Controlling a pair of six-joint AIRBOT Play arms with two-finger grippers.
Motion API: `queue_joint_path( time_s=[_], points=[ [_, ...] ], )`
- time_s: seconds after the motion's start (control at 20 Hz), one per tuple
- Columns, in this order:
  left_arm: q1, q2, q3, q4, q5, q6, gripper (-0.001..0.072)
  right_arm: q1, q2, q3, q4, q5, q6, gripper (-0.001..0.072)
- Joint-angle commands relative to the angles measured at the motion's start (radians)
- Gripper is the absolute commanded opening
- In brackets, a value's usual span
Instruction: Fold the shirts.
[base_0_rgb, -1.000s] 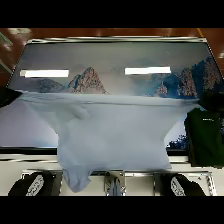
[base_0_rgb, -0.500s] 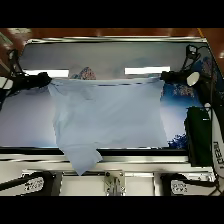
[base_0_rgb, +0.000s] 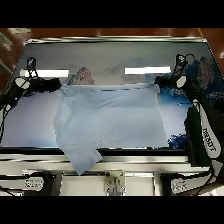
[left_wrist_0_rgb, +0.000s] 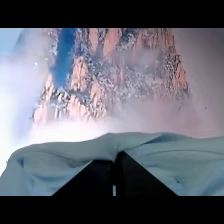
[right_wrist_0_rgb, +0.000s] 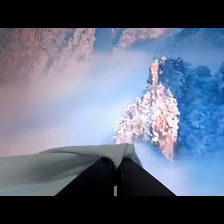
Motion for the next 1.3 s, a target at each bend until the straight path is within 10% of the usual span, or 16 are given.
queue_joint_path(
  time_s=[0.0, 0.3, 1.1, 1.2, 1.25],
  points=[
    [0.047, 0.027, 0.037, 0.013, -0.28, 0.01, 0.0035, -0.04, 0.027, 0.01, -0.009, 0.222, -0.003, 0.0072],
    [0.055, -0.024, -0.009, 0.093, -0.601, -0.127, 0.0035, -0.079, -0.042, 0.01, -0.009, 0.57, 0.031, 0.0072],
    [0.093, -0.048, -0.033, 0.141, -0.599, -0.189, 0.0036, -0.077, -0.105, 0.01, -0.035, 0.599, 0.101, 0.0073],
    [0.09, -0.048, -0.033, 0.138, -0.6, -0.189, 0.008, -0.077, -0.103, 0.01, -0.031, 0.599, 0.101, 0.0155],
    [0.095, -0.048, -0.031, 0.138, -0.613, -0.189, 0.0212, -0.078, -0.095, 0.01, -0.029, 0.602, 0.092, 0.0324]
  ],
)
